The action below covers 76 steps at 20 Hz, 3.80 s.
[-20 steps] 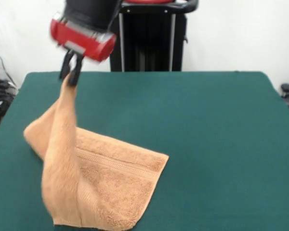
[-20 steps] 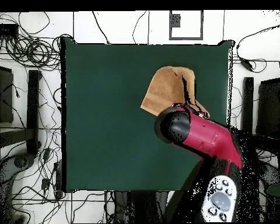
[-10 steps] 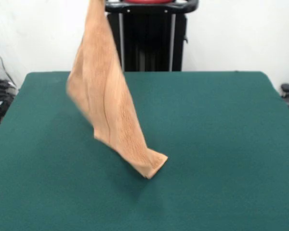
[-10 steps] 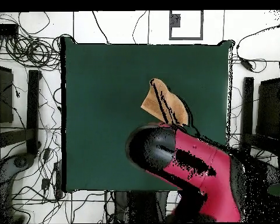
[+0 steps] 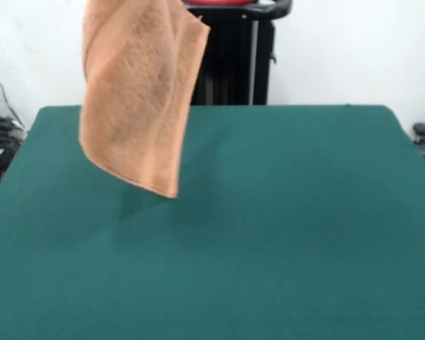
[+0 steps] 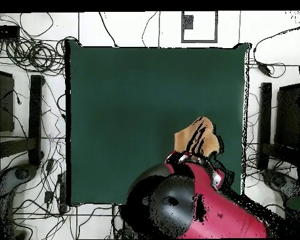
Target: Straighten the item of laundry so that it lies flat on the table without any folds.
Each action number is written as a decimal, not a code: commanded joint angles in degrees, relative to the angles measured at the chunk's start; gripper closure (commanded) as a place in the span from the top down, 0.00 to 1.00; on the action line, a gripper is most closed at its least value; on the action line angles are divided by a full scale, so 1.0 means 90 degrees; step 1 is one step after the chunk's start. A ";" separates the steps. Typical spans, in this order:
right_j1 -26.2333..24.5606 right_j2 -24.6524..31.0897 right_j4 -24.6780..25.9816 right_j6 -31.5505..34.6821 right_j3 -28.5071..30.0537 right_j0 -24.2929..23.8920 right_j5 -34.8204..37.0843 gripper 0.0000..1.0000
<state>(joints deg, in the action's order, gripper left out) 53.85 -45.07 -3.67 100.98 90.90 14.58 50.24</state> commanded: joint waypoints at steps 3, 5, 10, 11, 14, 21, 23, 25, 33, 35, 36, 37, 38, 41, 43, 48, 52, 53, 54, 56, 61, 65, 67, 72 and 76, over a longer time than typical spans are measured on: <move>0.0684 -0.0250 -0.0232 0.2174 0.1584 0.0601 0.0391 0.00; 0.0874 -0.0203 -0.0240 0.2024 0.1796 0.0631 0.0302 0.00; 0.1092 0.0069 -0.0258 0.1799 0.2106 0.0551 -0.0119 0.00; 0.1087 0.0116 -0.0262 0.1779 0.2119 0.0508 -0.0170 0.00; 0.1061 0.0170 -0.0245 0.1836 0.2153 0.0466 -0.0266 0.00; 0.1174 0.0447 -0.0385 0.1717 0.2891 0.0154 -0.1088 0.00; 0.1181 0.0409 -0.0316 0.1753 0.3028 0.0156 -0.1287 0.00; 0.1205 0.0383 -0.0268 0.1767 0.3149 0.0142 -0.1403 0.00; 0.1342 0.0546 -0.0263 0.1441 0.3614 -0.0191 -0.1917 0.00; 0.1387 0.0552 -0.0227 0.1369 0.3688 -0.0265 -0.1990 0.00; 0.1421 0.0555 -0.0214 0.1321 0.3728 -0.0306 -0.2015 0.00; 0.1462 0.0511 -0.0169 0.1293 0.3732 -0.0309 -0.2002 0.00; 0.1511 0.0460 -0.0129 0.1266 0.3728 -0.0309 -0.1949 0.00; 0.1683 0.0299 -0.0022 0.1142 0.3701 -0.0324 -0.1749 0.00; 0.1839 0.0196 0.0028 0.1035 0.3664 -0.0323 -0.1549 0.00; 0.2121 -0.0139 0.0233 0.0903 0.3366 -0.0190 -0.0933 0.00; 0.2290 -0.0190 0.0324 0.0804 0.3238 -0.0256 -0.0630 0.00; 0.2325 -0.0211 0.0345 0.0794 0.3201 -0.0257 -0.0554 0.00; 0.2359 -0.0231 0.0366 0.0784 0.3164 -0.0258 -0.0479 0.00; 0.2433 -0.0284 0.0418 0.0767 0.3069 -0.0236 -0.0309 0.00; 0.2412 -0.0184 0.0505 0.0750 0.2814 -0.0306 -0.0083 0.00; 0.1712 0.0556 0.0332 0.0829 0.2572 -0.0765 -0.0627 0.00; 0.1284 0.0995 0.0161 0.0859 0.2479 -0.1050 -0.0910 0.00; 0.0549 0.1593 0.0121 0.1145 0.2127 -0.1390 -0.1316 0.00; 0.0070 0.1737 0.0151 0.1511 0.1857 -0.1434 -0.1538 0.00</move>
<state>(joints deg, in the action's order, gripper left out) 64.45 -40.22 -0.47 103.47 109.23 2.59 41.14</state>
